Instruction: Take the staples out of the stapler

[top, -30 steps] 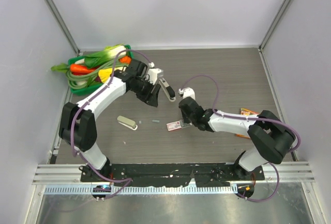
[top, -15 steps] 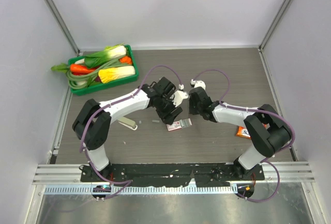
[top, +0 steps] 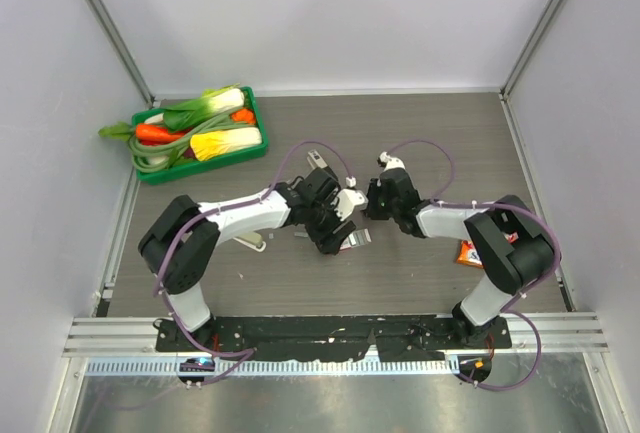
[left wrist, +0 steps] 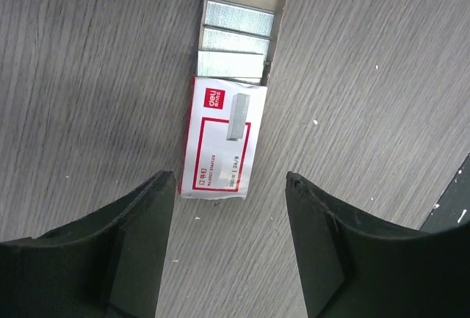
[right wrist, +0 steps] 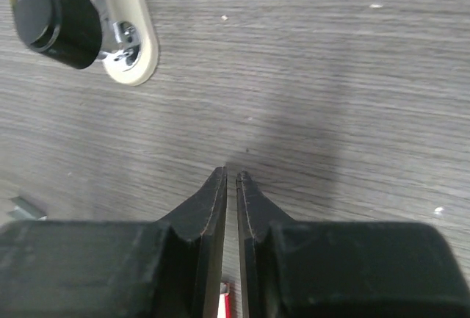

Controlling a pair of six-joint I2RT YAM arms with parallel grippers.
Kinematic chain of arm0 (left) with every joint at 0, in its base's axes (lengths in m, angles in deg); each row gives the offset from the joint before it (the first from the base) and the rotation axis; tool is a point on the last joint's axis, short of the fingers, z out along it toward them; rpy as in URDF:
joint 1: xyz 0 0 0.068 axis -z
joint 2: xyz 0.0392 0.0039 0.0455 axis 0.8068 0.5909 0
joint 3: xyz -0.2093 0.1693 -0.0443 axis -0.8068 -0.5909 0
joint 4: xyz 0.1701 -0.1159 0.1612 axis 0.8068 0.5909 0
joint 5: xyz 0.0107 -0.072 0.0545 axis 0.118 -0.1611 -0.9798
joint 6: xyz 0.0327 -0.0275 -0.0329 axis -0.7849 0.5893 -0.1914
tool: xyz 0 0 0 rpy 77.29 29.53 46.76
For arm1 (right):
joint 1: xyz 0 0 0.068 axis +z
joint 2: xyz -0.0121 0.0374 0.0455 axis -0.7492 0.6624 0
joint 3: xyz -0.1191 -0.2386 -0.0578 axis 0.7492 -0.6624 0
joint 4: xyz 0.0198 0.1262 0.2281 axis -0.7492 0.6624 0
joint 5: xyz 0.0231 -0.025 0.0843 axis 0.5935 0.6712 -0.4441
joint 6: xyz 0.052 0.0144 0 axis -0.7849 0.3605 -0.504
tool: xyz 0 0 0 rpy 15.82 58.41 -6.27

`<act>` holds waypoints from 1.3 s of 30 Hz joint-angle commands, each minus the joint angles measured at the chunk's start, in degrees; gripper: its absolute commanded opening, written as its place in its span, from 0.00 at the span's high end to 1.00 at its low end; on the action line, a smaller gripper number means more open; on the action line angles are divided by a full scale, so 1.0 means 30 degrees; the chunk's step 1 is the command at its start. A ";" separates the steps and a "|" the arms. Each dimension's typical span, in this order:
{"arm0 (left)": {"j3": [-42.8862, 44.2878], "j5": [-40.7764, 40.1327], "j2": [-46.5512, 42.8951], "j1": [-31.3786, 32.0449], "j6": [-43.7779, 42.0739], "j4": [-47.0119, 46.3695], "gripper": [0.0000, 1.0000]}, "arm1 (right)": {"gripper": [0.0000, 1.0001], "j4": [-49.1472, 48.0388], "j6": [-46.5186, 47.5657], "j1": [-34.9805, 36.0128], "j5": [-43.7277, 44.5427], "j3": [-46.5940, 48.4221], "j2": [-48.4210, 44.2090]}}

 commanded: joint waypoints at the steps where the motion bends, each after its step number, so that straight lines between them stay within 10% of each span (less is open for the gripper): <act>1: -0.0753 -0.0349 -0.0823 0.0270 0.0050 -0.2009 0.34 | 0.85 -0.1103 -0.0936 0.0042 -0.2205 -0.1359 -0.0182; 26: -0.2103 -0.4747 -0.0881 0.1266 -0.1915 -0.4297 0.33 | 0.88 0.1619 -0.1994 0.0042 -0.1652 -0.4997 -0.6421; 39: -0.2541 -0.4336 -0.1116 0.1208 -0.1769 -0.4384 0.33 | 0.82 -0.1981 -0.2518 -0.0749 -0.3963 -0.2475 -0.2704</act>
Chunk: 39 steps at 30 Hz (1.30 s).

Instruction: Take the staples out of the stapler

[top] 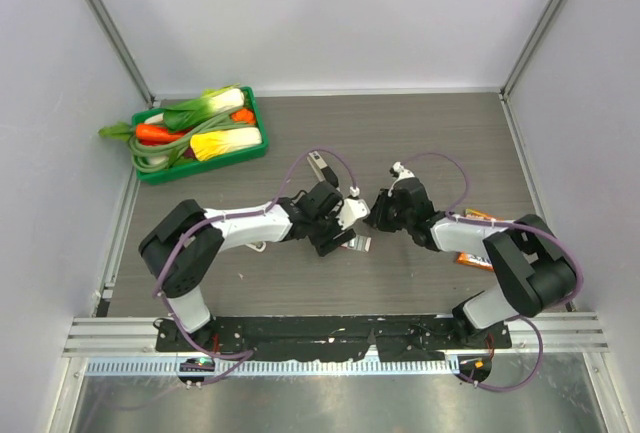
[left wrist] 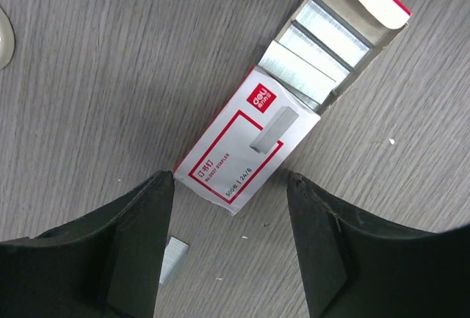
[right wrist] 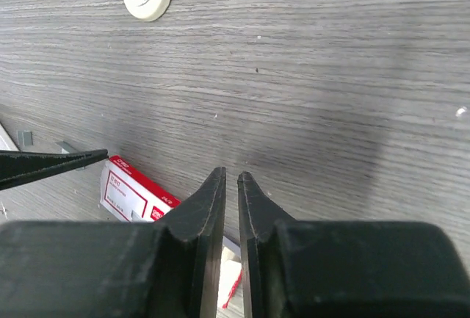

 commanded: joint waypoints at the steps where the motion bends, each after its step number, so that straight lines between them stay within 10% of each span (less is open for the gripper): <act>1: -0.0414 0.0226 -0.0970 0.0012 -0.0136 -0.0719 0.33 | 0.82 -0.2411 -0.0450 -0.0145 -0.1480 0.0432 0.0700; 39: -0.0034 -0.1005 -0.0530 0.0013 0.0303 -0.1101 0.34 | 0.87 -0.3061 -0.0157 -0.0145 -0.5700 -0.1209 0.0468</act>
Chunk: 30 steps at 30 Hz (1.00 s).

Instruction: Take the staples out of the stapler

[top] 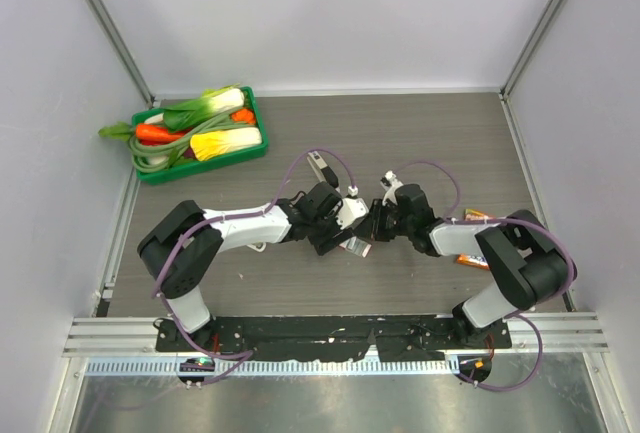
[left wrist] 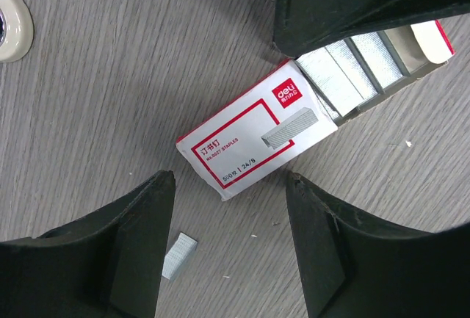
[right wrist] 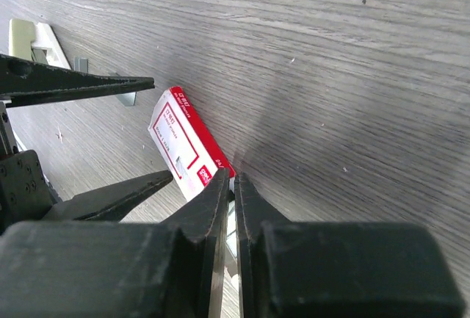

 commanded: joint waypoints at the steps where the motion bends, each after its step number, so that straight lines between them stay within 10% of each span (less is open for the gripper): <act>1: 0.0418 -0.0233 -0.0276 0.0013 0.0187 -0.0642 0.34 | 0.87 0.0168 0.0447 -0.0035 -0.0273 -0.0029 -0.1099; 24: 0.0623 -0.0262 0.0047 0.0042 0.0509 -0.0583 0.35 | 0.87 0.0344 0.0360 0.0550 -0.0829 -0.0351 -0.1774; 30: 0.0594 -0.0350 0.0047 0.0013 0.0451 -0.0612 0.35 | 0.71 0.0315 0.0331 0.0550 -0.0536 -0.0790 -0.1951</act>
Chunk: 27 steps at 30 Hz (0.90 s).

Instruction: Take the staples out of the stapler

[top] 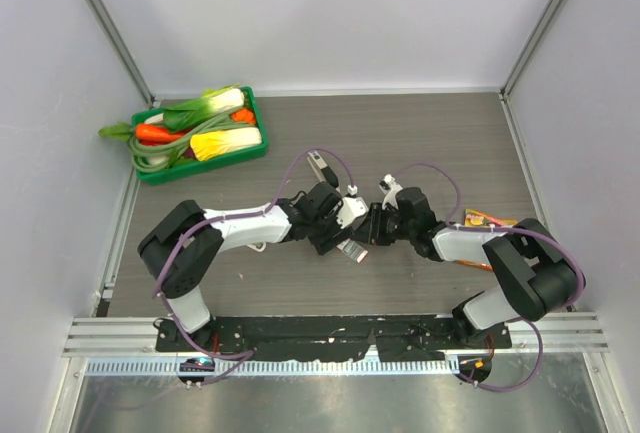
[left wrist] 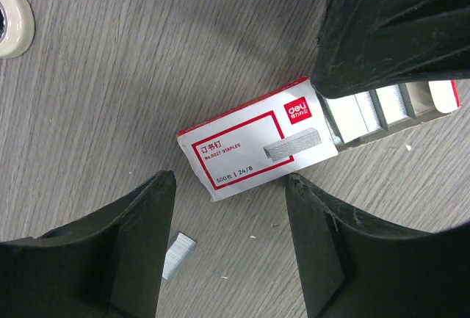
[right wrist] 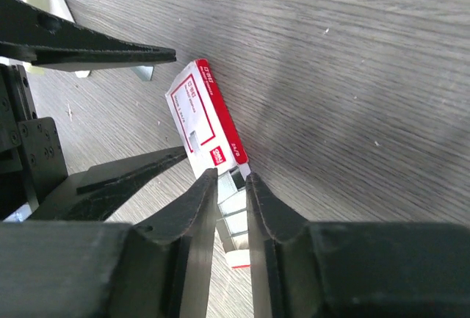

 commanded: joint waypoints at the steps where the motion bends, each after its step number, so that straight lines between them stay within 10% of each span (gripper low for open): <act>1: 0.0550 -0.0284 0.0017 0.0013 -0.0023 -0.0583 0.35 | 0.71 -0.0341 0.0119 0.0113 -0.0004 -0.0361 -0.0654; 27: 0.0609 -0.0431 0.0194 0.0013 -0.0111 -0.0495 0.35 | 0.89 -0.0370 0.0237 0.0084 -0.0356 0.0020 -0.0507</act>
